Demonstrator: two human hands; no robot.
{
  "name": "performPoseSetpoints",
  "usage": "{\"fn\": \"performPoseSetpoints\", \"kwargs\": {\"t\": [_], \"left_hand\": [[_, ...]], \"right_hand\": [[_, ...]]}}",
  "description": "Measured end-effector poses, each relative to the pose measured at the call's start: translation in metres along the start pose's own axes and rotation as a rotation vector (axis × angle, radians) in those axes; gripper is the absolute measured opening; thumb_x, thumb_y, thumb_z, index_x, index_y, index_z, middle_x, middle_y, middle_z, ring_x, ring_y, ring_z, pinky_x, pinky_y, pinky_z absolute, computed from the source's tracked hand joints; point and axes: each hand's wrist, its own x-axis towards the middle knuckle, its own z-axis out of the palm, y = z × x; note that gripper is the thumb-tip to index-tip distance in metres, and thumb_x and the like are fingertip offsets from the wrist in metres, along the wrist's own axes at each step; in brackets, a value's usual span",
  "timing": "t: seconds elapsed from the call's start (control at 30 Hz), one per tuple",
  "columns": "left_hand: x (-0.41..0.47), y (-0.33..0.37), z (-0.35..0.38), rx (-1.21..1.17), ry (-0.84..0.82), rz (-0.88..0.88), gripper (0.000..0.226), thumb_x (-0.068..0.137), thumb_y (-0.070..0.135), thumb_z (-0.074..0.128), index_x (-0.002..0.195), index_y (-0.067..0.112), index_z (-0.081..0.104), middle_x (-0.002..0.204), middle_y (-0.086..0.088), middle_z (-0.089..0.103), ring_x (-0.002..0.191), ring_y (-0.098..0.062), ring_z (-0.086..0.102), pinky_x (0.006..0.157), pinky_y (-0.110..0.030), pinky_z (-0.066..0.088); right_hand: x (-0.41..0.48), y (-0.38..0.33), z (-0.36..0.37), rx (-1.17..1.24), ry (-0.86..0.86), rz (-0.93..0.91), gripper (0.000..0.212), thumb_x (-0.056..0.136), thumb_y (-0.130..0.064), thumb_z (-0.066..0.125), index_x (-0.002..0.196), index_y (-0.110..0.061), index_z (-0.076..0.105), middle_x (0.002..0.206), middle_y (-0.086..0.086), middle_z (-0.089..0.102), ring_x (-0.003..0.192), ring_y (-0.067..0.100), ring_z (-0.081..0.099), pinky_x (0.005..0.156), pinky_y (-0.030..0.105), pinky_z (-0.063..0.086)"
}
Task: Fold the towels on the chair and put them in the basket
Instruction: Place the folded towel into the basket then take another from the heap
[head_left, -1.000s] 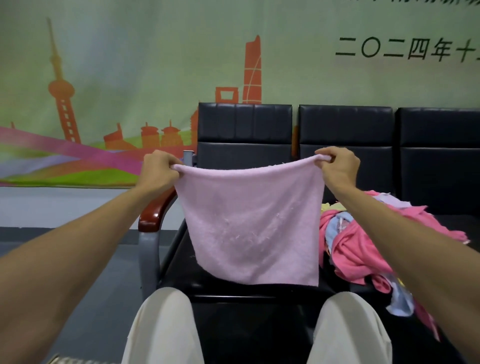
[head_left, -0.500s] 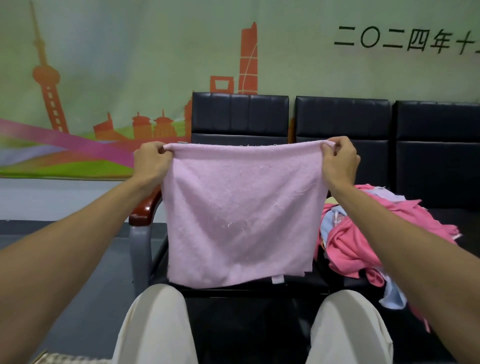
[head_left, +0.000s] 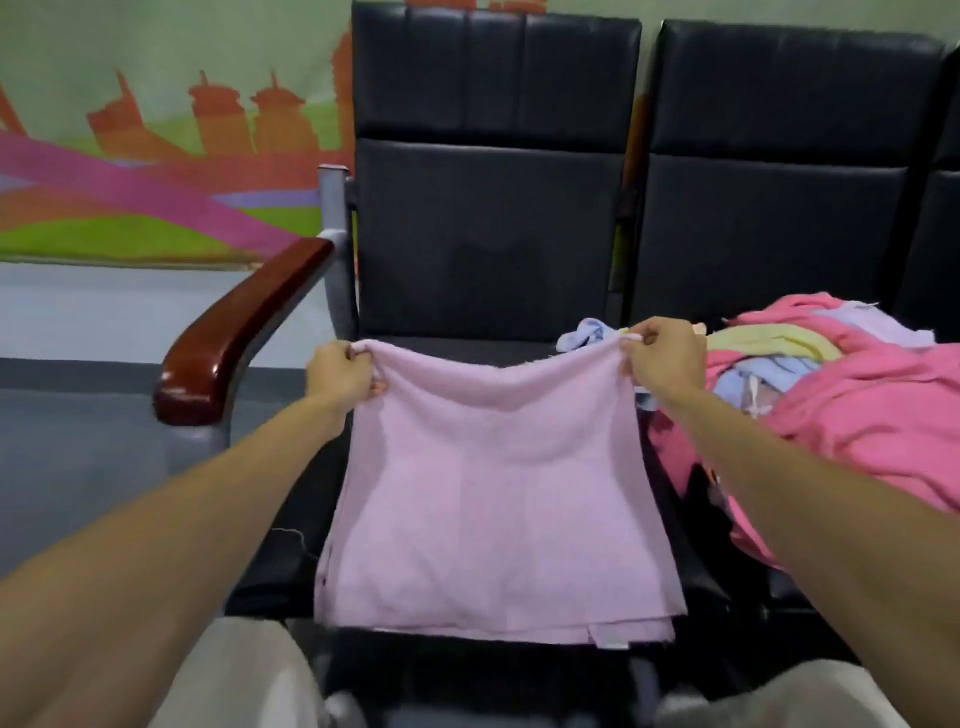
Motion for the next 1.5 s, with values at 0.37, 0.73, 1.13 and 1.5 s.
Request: {"fn": "performPoseSetpoints", "kwargs": {"t": [0.37, 0.73, 1.13, 1.5], "left_hand": [[0.061, -0.072, 0.07, 0.184, -0.126, -0.037, 0.066, 0.095, 0.014, 0.049, 0.153, 0.023, 0.02, 0.149, -0.003, 0.041, 0.137, -0.023, 0.039, 0.111, -0.034, 0.032], [-0.051, -0.059, -0.006, 0.602, -0.504, 0.435, 0.008, 0.086, 0.02, 0.066, 0.087, 0.026, 0.062, 0.089, 0.0, 0.061, 0.079, -0.014, 0.057, 0.074, -0.03, 0.049], [-0.083, -0.088, -0.07, 0.811, -0.872, 0.482, 0.047, 0.079, 0.032, 0.077, 0.11, 0.055, 0.049, 0.113, 0.014, 0.046, 0.111, 0.002, 0.037, 0.097, -0.024, 0.036], [-0.079, -0.088, -0.057, 0.814, -0.648, 0.557, 0.016, 0.098, 0.011, 0.05, 0.098, 0.027, 0.056, 0.095, 0.009, 0.054, 0.09, -0.005, 0.051, 0.079, -0.014, 0.037]], "right_hand": [[0.057, 0.082, 0.095, 0.094, -0.073, 0.022, 0.025, 0.085, -0.009, 0.061, 0.107, -0.02, 0.068, 0.103, -0.003, 0.067, 0.09, 0.027, 0.068, 0.087, 0.046, 0.055], [-0.052, 0.068, 0.014, -0.208, -0.722, -0.31, 0.004, 0.082, -0.02, 0.074, 0.08, -0.023, 0.071, 0.081, -0.01, 0.072, 0.074, 0.008, 0.066, 0.061, 0.015, 0.048], [-0.104, 0.092, -0.024, -0.523, -0.939, -0.466, 0.045, 0.062, -0.03, 0.09, 0.094, -0.023, 0.058, 0.094, -0.007, 0.049, 0.09, 0.013, 0.049, 0.08, 0.024, 0.04], [-0.101, 0.102, -0.026, -0.442, -0.798, -0.535, 0.022, 0.077, -0.017, 0.079, 0.097, -0.016, 0.069, 0.09, -0.004, 0.063, 0.078, 0.01, 0.055, 0.07, 0.015, 0.041]]}}
